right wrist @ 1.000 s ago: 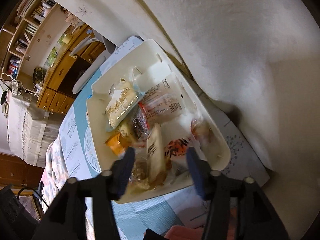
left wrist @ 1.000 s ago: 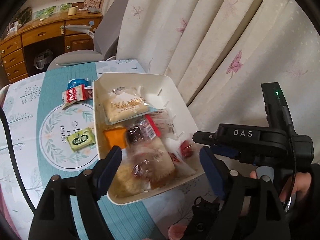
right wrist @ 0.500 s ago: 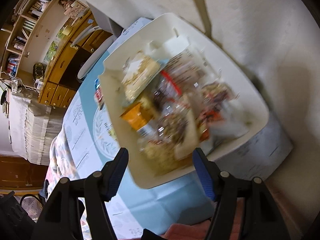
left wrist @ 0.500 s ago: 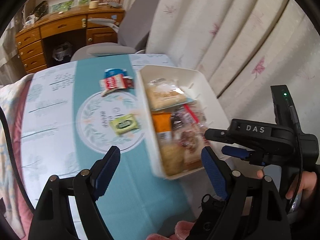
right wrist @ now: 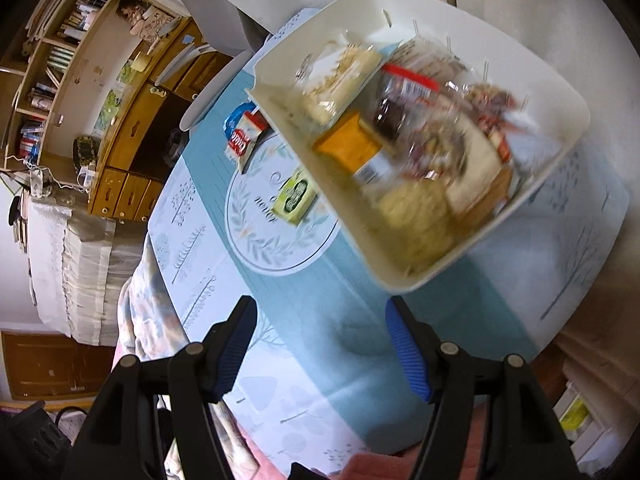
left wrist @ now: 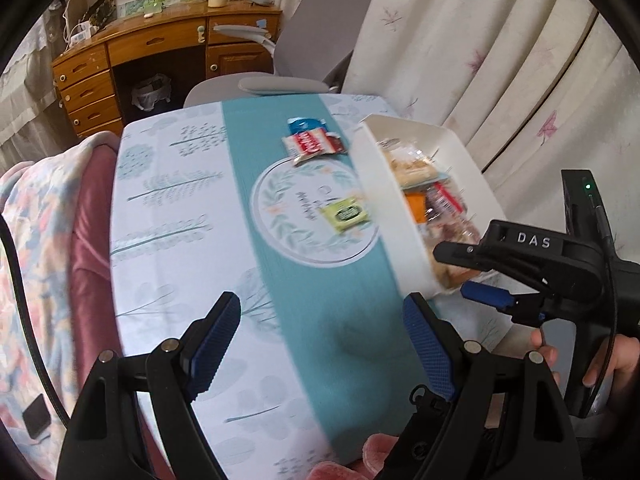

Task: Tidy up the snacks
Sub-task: 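Move both grippers back toward the red Cookies bag and green pack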

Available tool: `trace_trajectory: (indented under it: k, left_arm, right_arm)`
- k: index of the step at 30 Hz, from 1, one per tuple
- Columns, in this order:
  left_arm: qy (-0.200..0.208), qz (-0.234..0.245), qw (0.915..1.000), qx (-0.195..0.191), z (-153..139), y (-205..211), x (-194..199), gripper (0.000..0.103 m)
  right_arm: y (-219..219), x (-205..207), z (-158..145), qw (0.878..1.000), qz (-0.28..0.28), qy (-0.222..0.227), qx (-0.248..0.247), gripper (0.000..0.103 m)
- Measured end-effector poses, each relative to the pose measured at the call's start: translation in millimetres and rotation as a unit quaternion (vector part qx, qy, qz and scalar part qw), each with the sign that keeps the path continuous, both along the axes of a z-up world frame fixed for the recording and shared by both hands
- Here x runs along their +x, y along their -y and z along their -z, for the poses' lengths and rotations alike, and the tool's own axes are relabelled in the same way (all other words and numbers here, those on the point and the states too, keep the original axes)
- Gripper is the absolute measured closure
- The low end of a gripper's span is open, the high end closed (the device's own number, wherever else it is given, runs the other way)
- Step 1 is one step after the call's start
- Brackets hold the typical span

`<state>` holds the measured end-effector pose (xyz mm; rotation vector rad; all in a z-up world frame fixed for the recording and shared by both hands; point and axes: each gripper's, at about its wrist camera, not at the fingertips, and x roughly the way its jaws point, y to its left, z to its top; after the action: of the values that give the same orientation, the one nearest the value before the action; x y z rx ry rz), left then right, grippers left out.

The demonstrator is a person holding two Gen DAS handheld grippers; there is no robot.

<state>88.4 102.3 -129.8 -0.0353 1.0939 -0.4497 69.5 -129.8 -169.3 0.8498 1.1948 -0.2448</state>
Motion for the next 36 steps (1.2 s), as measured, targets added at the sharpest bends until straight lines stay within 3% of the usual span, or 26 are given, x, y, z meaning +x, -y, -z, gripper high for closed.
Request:
trace_trajectory:
  k: [8, 21, 24, 31, 35, 36]
  left_arm:
    - [-0.024, 0.018, 0.9994, 0.019, 24.6, -43.2, 6.0, 0.021]
    - [0.041, 0.069, 0.9886, 0.128, 19.4, -62.4, 87.3, 0.021]
    - [0.068, 0.09, 0.9819, 0.153, 12.7, -54.2, 116.1, 0.021]
    - [0.1, 0.156, 0.968, 0.17, 7.7, -12.7, 175.5, 0.021]
    - [0.109, 0.21, 0.953, 0.189, 20.2, 19.1, 205.9, 0.021]
    - [0.114, 0.23, 0.9459, 0.199, 25.7, 29.6, 214.0, 0.021]
  right_arm:
    - [-46.2, -2.1, 9.3, 1.0, 0.019, 0.012, -0.01, 0.036]
    - [-70.2, 22.2, 21.9, 0.997, 0.058, 0.03, -0.049, 0.036]
    - [-73.1, 33.6, 25.7, 0.995, 0.063, 0.035, -0.065, 0.036]
    - [-74.2, 61.3, 41.8, 0.992, 0.083, 0.04, -0.09, 0.036]
    - [-75.1, 78.8, 54.4, 0.99, 0.082, 0.044, -0.102, 0.036]
    - [-75.3, 81.2, 57.2, 0.991, 0.081, 0.042, -0.101, 0.036]
